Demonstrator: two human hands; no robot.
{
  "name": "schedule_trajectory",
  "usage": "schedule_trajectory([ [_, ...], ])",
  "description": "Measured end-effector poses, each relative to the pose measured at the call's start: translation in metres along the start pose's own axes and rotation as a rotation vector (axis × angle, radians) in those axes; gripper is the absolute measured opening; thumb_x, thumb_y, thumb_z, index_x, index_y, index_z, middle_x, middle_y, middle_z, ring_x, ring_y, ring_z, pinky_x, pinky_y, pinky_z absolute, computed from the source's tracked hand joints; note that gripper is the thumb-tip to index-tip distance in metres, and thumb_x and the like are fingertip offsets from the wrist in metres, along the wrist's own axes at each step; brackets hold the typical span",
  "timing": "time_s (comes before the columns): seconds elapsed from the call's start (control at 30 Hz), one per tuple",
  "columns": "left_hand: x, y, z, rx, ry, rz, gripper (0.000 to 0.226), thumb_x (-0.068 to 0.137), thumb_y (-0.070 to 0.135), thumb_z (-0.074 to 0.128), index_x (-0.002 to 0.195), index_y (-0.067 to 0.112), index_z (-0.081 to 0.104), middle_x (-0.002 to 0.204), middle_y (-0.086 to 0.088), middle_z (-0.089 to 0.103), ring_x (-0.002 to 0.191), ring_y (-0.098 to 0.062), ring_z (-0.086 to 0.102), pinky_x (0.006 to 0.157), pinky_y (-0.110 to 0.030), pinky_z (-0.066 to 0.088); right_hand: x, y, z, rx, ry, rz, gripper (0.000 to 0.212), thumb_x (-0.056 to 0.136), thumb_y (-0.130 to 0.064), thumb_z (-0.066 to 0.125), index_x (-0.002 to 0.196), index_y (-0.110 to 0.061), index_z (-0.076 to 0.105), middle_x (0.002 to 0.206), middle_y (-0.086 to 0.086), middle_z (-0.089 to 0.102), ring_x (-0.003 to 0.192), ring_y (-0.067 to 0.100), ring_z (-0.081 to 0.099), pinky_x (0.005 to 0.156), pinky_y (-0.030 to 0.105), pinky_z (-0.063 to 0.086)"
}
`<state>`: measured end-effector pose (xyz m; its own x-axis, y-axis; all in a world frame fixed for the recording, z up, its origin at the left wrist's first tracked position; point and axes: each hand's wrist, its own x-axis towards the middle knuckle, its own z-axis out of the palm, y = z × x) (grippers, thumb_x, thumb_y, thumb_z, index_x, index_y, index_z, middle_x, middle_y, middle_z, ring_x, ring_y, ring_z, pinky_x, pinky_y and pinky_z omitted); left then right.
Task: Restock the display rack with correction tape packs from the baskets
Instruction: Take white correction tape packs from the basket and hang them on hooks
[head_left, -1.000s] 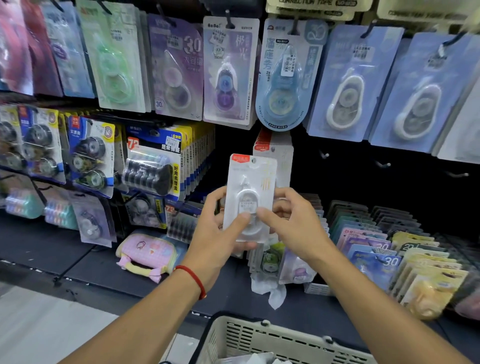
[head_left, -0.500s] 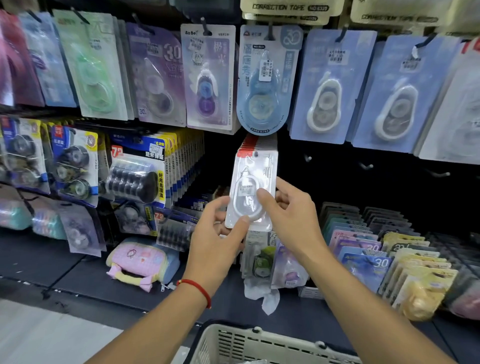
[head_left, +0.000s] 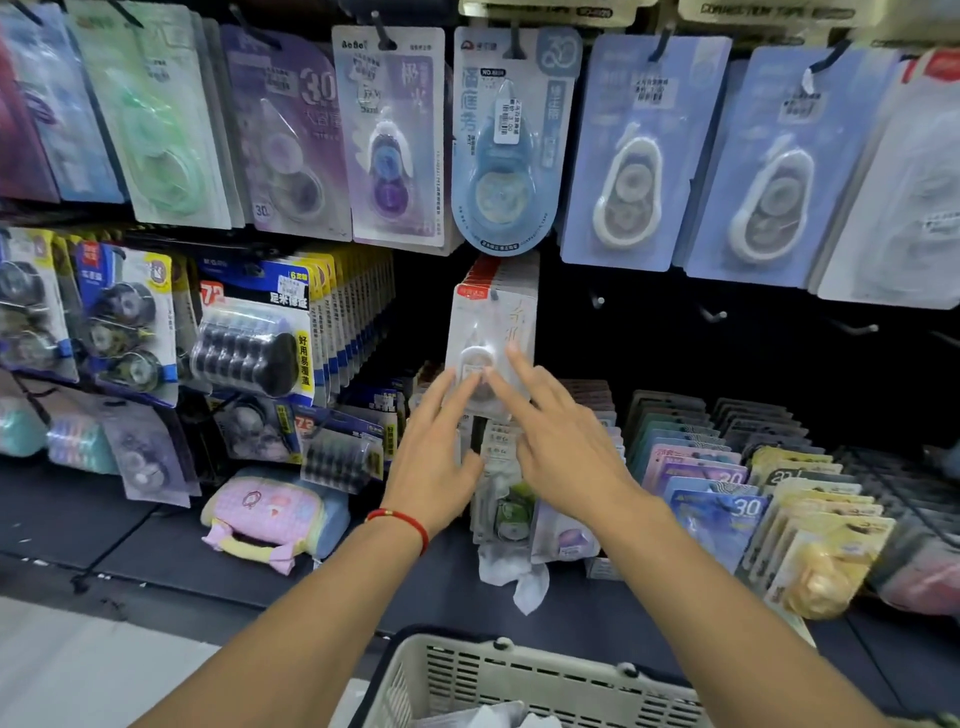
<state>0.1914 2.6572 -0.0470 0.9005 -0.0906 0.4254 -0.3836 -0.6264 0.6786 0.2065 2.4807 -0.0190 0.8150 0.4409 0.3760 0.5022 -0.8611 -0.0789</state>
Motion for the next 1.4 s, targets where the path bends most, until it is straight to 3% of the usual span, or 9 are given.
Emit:
schedule_trajectory([
  [0.2,-0.021,-0.014,-0.006,0.096,-0.078,0.016,0.067,0.091,0.000,0.064,0.153,0.022,0.050,0.159,-0.003,0.039,0.150,-0.022,0.036,0.123,-0.039,0.034,-0.032,0.006,0.002,0.209,0.044,-0.019,0.049,0.103,-0.011,0.051,0.151,-0.020,0.050,0.161,0.000,0.039,0.141,0.023,0.044,0.110,0.040,0.044],
  [0.3,-0.039,-0.024,-0.010,0.262,-0.255,-0.007,0.046,0.095,0.007,0.062,0.140,0.017,0.060,0.143,-0.005,0.055,0.135,-0.026,0.051,0.113,-0.040,0.043,-0.065,0.016,0.019,0.208,-0.159,0.082,0.037,0.104,-0.015,0.050,0.138,-0.019,0.063,0.137,0.001,0.060,0.119,0.024,0.060,0.093,0.039,0.049],
  [0.5,-0.123,-0.058,-0.001,0.636,-1.025,0.042,0.047,0.099,0.021,0.060,0.145,0.029,0.057,0.146,-0.003,0.057,0.138,-0.025,0.050,0.112,-0.038,0.042,-0.163,0.017,0.079,0.053,-0.826,0.144,0.035,0.104,-0.024,0.051,0.138,-0.022,0.060,0.139,0.007,0.063,0.126,0.031,0.058,0.098,0.037,0.047],
  [0.6,-0.177,-0.085,0.010,0.649,-1.158,-0.014,0.047,0.100,0.024,0.060,0.146,0.031,0.057,0.153,0.000,0.053,0.143,-0.022,0.046,0.118,-0.036,0.036,-0.217,0.006,0.117,0.046,-1.017,0.130,0.052,0.105,-0.029,0.053,0.156,-0.025,0.042,0.158,0.007,0.047,0.142,0.029,0.048,0.109,0.037,0.042],
  [0.8,-0.275,-0.107,0.038,0.718,-0.982,-0.049,0.042,0.097,0.030,0.057,0.138,0.039,0.061,0.147,0.011,0.054,0.148,-0.018,0.035,0.123,-0.055,-0.022,-0.277,-0.036,0.179,0.104,-0.915,0.311,0.079,0.106,-0.039,0.055,0.166,-0.014,0.009,0.173,0.011,0.011,0.158,0.032,0.019,0.122,0.047,0.032],
  [0.9,-0.289,-0.103,0.045,0.666,-0.903,-0.095,0.038,0.096,0.034,0.059,0.133,0.037,0.064,0.139,0.014,0.060,0.145,-0.015,0.039,0.118,-0.055,-0.029,-0.289,-0.062,0.203,0.202,-0.745,0.527,0.079,0.106,-0.025,0.058,0.165,-0.009,0.009,0.169,0.019,0.016,0.158,0.038,0.014,0.123,0.046,0.030],
  [1.17,-0.287,-0.084,0.065,0.294,-0.682,-0.159,0.066,0.089,0.038,0.078,0.150,0.029,0.054,0.160,0.002,0.046,0.154,-0.020,0.030,0.131,-0.040,0.008,-0.262,-0.037,0.169,0.622,-0.443,0.567,0.059,0.097,-0.001,0.054,0.147,-0.031,0.057,0.130,0.001,0.066,0.096,0.020,0.071,0.083,0.025,0.054],
  [1.27,-0.281,-0.076,0.073,0.103,-0.582,-0.192,0.087,0.087,0.037,0.083,0.160,0.035,0.035,0.168,0.006,0.029,0.156,-0.013,0.023,0.124,-0.022,0.016,-0.237,-0.022,0.136,0.783,-0.202,0.715,0.034,0.098,-0.006,0.057,0.114,-0.024,0.080,0.086,-0.012,0.073,0.049,0.001,0.057,0.058,0.025,0.050],
  [1.4,-0.274,-0.068,0.077,0.021,-0.518,-0.169,0.075,0.095,0.038,0.076,0.158,0.037,0.036,0.160,0.011,0.041,0.142,-0.003,0.037,0.116,-0.024,0.031,-0.220,-0.029,0.125,1.364,-0.284,0.891,0.019,0.092,-0.011,0.067,0.089,-0.003,0.083,0.084,0.014,0.074,0.065,0.018,0.059,0.057,0.033,0.048],
])
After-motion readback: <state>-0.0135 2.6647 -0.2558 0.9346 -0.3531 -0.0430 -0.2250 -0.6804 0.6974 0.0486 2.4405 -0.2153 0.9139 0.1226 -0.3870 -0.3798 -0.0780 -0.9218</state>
